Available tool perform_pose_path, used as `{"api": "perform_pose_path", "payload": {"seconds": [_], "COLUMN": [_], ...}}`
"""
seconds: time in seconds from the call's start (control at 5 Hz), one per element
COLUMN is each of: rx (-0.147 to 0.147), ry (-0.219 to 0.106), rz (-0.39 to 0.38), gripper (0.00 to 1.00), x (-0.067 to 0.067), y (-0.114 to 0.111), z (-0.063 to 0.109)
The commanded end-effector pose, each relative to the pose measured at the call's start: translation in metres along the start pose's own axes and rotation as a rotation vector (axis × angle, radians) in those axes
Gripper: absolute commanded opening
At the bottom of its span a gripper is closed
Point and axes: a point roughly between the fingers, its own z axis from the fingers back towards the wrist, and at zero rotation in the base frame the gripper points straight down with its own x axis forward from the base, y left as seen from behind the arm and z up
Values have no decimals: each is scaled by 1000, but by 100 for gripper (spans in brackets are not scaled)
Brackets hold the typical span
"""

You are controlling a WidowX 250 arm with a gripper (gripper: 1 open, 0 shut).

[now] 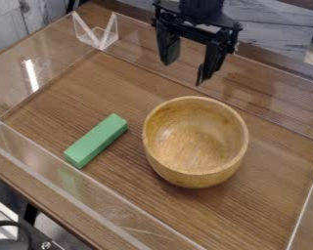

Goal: Put the green block in the brown bowl

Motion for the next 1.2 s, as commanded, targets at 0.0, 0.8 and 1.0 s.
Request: {"api": "perform_pose_path", "payload": {"seconds": [0.0, 0.8, 1.0], "rx": [-1, 25, 16], "ry": [3, -124, -126], "rz": [0, -160, -159], "gripper": [100, 100, 100], "x": [-10, -81, -75], "y": [15, 103, 99], "z": [-5, -66, -71]}}
